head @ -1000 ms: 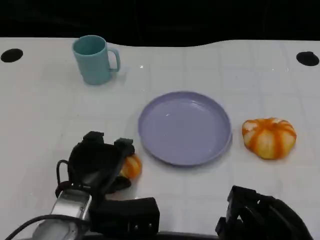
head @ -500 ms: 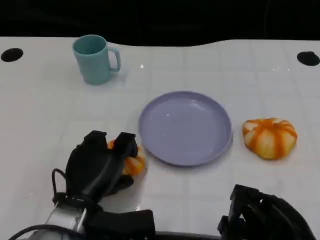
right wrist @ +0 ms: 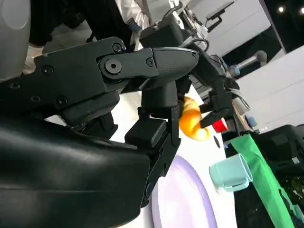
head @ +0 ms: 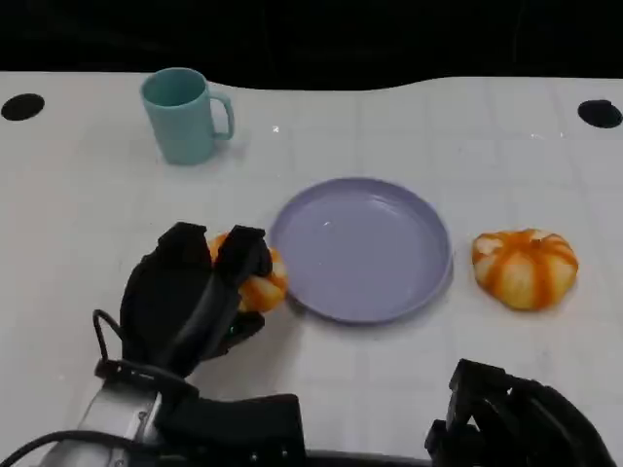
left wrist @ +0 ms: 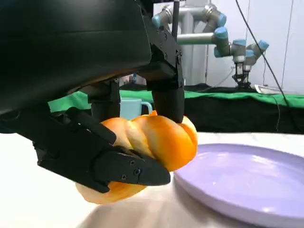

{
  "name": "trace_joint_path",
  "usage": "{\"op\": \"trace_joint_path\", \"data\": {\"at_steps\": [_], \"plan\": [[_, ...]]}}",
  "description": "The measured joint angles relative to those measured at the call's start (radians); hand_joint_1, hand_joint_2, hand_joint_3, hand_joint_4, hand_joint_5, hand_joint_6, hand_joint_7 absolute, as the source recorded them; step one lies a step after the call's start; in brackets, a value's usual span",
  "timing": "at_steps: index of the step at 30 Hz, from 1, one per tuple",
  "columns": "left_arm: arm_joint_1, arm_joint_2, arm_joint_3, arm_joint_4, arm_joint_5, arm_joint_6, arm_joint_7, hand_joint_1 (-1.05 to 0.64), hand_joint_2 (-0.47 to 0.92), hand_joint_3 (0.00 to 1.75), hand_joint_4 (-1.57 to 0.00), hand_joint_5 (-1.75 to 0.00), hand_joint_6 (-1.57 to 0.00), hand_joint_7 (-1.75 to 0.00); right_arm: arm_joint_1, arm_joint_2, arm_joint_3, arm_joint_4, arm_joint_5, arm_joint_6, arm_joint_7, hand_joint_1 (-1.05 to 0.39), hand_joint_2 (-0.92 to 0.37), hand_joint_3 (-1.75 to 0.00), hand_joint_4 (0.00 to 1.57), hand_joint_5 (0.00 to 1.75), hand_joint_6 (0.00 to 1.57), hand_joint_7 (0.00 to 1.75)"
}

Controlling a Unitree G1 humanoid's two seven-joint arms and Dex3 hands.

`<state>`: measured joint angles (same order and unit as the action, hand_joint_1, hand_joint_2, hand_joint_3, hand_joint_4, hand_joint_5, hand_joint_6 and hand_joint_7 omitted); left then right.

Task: Grasp the bread from the table and place it into the plate.

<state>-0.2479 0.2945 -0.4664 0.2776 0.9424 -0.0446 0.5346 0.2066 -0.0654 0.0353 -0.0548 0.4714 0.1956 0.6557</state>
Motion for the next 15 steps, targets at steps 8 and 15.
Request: {"op": "trace_joint_path", "data": {"at_steps": [8, 15], "plan": [[0.029, 0.015, 0.04, -0.143, -0.064, -0.039, -0.081, -0.18, 0.41, 1.17, -0.83, -1.75, -0.62, -1.75, 0.0, 0.0, 0.0, 0.0, 0.0, 0.0, 0.0, -0.7, -0.92, -0.25, 0.86, 1.6, 0.78, 1.33], [-0.028, -0.016, 0.065, -0.168, -0.127, -0.07, -0.166, -0.14, 0.35, 1.26, -0.92, -1.75, -0.71, -1.75, -0.005, 0.001, 0.001, 0.005, 0.0, 0.0, 0.0, -0.7, -0.92, -0.25, 0.86, 1.6, 0.78, 1.34]]}}
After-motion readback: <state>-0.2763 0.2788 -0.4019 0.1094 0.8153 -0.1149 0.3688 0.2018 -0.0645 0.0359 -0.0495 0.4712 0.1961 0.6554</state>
